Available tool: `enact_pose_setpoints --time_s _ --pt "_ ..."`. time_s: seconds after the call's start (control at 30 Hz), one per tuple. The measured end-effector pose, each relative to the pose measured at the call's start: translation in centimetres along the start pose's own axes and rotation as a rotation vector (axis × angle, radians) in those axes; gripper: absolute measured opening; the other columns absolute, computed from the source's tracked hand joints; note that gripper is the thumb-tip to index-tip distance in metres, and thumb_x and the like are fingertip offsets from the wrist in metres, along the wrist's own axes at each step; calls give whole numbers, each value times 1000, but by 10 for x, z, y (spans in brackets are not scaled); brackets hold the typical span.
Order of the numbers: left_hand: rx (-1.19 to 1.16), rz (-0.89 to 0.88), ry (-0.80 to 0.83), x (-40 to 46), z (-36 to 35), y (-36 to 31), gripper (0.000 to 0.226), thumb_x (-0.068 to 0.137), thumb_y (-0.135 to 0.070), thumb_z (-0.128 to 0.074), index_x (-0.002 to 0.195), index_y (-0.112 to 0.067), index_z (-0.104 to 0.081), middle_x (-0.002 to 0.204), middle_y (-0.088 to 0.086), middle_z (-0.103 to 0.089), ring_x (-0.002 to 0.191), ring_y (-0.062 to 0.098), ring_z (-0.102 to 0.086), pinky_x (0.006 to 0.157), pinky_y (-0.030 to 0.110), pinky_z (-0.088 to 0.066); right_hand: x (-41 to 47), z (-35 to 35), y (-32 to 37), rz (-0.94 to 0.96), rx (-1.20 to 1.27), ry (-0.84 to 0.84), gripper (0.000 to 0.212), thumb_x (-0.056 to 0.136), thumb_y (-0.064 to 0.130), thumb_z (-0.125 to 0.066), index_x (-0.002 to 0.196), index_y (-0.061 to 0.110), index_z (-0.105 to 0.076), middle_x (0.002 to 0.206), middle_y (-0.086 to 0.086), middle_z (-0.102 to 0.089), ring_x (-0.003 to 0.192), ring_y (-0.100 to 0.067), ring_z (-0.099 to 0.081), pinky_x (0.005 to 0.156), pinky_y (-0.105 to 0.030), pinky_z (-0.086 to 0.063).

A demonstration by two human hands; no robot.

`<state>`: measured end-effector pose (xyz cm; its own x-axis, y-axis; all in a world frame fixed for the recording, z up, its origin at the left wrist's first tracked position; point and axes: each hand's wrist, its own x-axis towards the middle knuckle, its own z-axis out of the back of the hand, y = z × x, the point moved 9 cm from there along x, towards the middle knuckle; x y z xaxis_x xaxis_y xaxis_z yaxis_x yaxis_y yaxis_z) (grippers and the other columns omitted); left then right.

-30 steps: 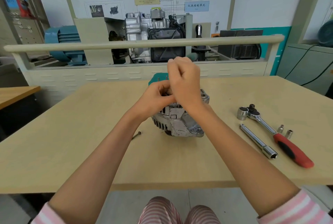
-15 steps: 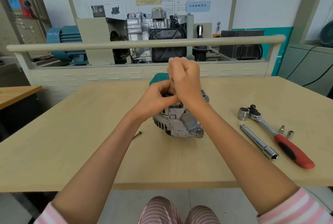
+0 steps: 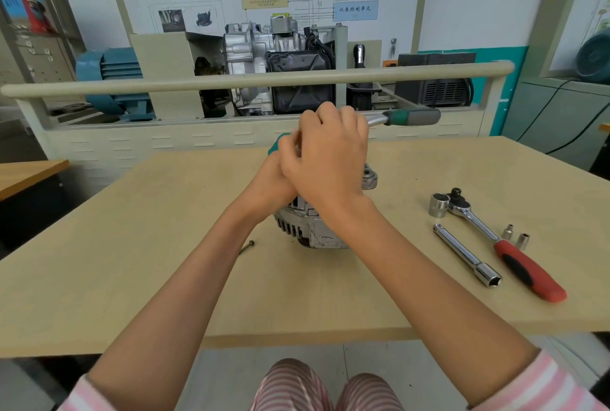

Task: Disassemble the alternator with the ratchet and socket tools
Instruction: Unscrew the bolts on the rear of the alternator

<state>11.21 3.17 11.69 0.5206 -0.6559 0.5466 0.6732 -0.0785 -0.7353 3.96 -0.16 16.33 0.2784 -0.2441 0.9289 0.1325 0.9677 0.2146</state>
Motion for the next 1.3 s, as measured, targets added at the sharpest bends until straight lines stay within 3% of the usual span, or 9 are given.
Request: enact_pose_setpoints --time_s 0.1,0.23,0.43,0.6,0.73,0.83,1.03,1.17,1.3 --pt "24 6 1 0 0 2 35 85 5 -54 89 -30 -52 82 -8 -60 73 -8 -56 66 17 -49 4 -1 -3 -47 211 22 23 75 22 -48 58 8 -57 62 -2 -48 69 -19 -39 77 -34 -33" --pt "7 37 52 0 -3 9 20 81 4 -62 84 -16 -62 72 -9 -67 72 1 -61 66 18 -49 14 -10 -9 -110 654 137 39 78 18 -44 44 22 -25 47 10 -27 56 -14 -30 65 -28 -25" --pt "-11 76 74 1 -4 15 3 85 -9 -65 87 -9 -66 79 0 -69 76 13 -63 74 26 -51 15 -26 -20 -351 1261 319 35 78 16 -38 44 19 -32 47 -5 -31 49 -21 -33 55 -23 -33" --pt "-27 66 73 0 -5 12 10 85 -3 -63 92 5 -62 88 27 -65 80 25 -59 78 41 -51 15 -25 -22 -350 1188 272 35 78 13 -38 44 9 -35 47 -7 -31 50 -23 -31 55 -34 -32" --pt "-9 37 26 0 -3 7 23 82 10 -56 89 -11 -60 83 12 -63 79 15 -57 71 37 -47 9 -5 -12 -61 410 27 30 80 14 -49 50 14 -43 53 1 -41 61 -15 -35 67 -31 -31" --pt "-20 -3 -5 -1 0 0 43 85 7 -54 94 -34 -48 87 -8 -59 77 -10 -57 66 13 -48 2 -2 -1 -8 -4 -44 24 76 22 -50 63 6 -63 65 -7 -56 70 -23 -46 76 -35 -36" --pt "13 59 72 0 -4 10 17 83 3 -60 84 -14 -62 72 -7 -66 69 1 -59 66 21 -49 14 -9 -11 -118 629 83 41 81 18 -44 44 20 -27 44 11 -28 52 -14 -29 65 -32 -30" --pt "11 78 86 0 -4 13 12 86 -6 -63 97 -3 -66 89 10 -70 83 20 -65 79 30 -52 17 -22 -19 -310 1140 245 39 81 19 -38 42 14 -33 40 -4 -27 47 -26 -29 56 -28 -29" --pt "-14 69 69 0 -4 12 15 85 -5 -64 94 7 -62 82 15 -64 75 16 -58 73 27 -48 15 -27 -20 -352 1258 268 38 82 18 -37 44 16 -34 40 1 -29 47 -20 -33 54 -27 -33"
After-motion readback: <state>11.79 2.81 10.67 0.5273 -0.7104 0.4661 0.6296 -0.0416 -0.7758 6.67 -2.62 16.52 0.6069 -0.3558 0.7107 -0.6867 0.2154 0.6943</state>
